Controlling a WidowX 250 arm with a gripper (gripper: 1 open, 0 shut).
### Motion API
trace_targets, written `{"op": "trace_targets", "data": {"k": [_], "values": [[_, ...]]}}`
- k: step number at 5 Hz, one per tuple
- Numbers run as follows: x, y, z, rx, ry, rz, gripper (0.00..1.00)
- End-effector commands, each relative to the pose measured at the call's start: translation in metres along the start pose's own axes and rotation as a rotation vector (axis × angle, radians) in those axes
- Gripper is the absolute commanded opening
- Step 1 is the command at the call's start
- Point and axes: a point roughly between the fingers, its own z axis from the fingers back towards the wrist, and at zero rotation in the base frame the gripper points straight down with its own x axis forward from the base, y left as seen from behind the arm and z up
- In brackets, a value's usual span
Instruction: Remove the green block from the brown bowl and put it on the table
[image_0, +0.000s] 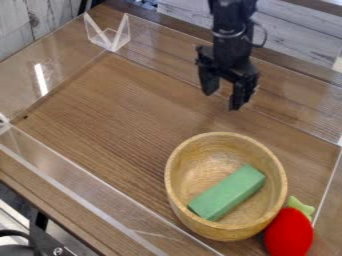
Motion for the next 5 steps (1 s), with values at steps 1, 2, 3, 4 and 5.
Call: {"op": "trace_targets", "data": {"k": [1,2,3,4,5], "values": [[0.003,0.014,0.014,0.009,-0.062,0.026,1.00],[0.005,0.015,0.032,0.006,-0.086,0.011,1.00],[0.009,0.015,0.043,0.001,-0.099,-0.009,1.00],[0.005,0.008,0.033,-0.017,-0.072,-0.037,1.00],[-0.002,-0.014,0.026,-0.032,-0.047,-0.043,1.00]]}}
